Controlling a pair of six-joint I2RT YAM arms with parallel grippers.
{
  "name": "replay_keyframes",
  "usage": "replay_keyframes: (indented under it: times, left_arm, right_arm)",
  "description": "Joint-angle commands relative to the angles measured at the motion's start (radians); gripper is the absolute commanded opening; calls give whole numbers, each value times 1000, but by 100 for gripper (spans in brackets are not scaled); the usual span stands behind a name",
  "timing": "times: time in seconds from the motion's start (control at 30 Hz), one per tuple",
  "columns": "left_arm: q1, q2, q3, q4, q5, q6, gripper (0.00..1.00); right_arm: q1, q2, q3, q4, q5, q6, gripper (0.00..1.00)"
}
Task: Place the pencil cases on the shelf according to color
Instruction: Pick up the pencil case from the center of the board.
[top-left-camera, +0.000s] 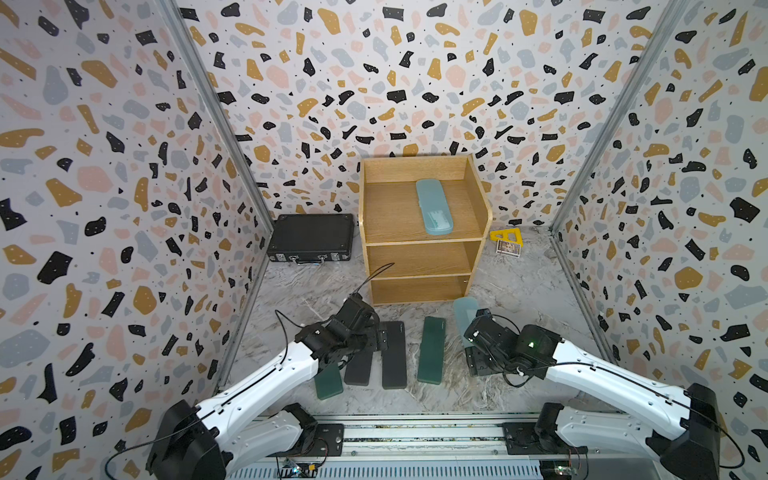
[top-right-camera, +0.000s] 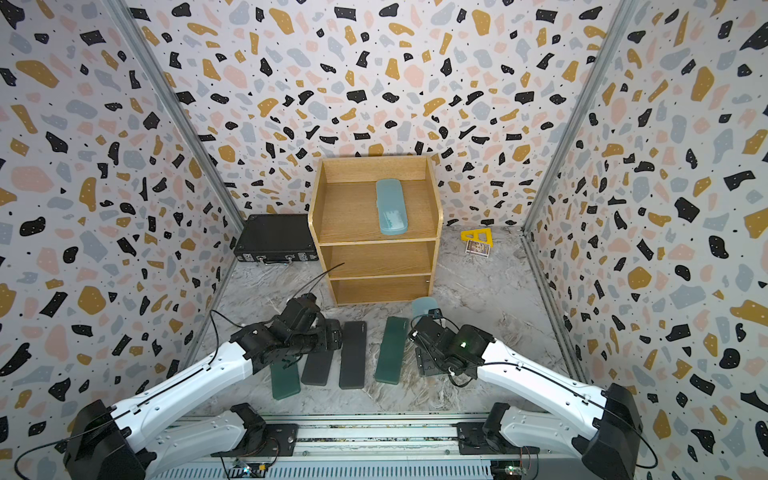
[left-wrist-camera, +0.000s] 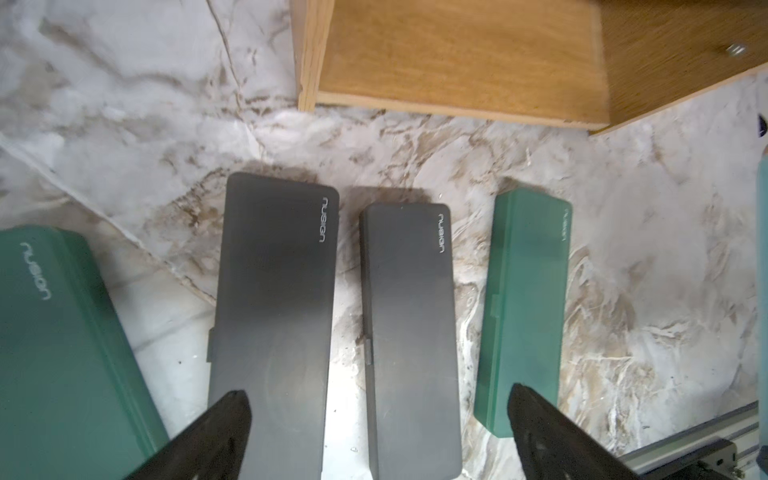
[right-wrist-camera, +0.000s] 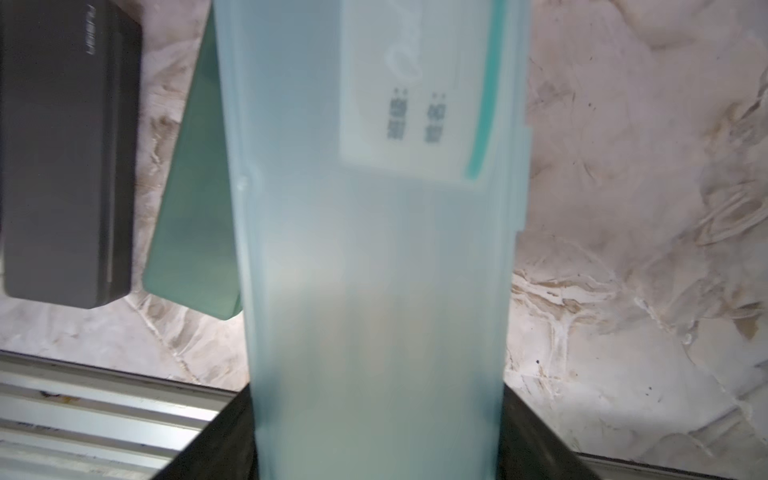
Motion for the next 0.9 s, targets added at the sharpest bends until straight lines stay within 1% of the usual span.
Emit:
replay_keyframes:
  times: [0.0,0.23,0.6,0.87]
  left_arm:
    - [-6,-15,75,-55,-39,6,100]
    - [-6,-16,152,-99,-73,19,100]
    - [-6,-28,217,-148,-114,24,100]
    - [-4,-38,251,-198,-181,38,100]
  right_arm:
    - [0,-17,88,-117,-5,-55,30]
    - [0,28,274,-214,-60,-134,28]
    - [0,106,535,-281,-148,-234,27]
    - [-1,180,711,-333,-155,-282,27]
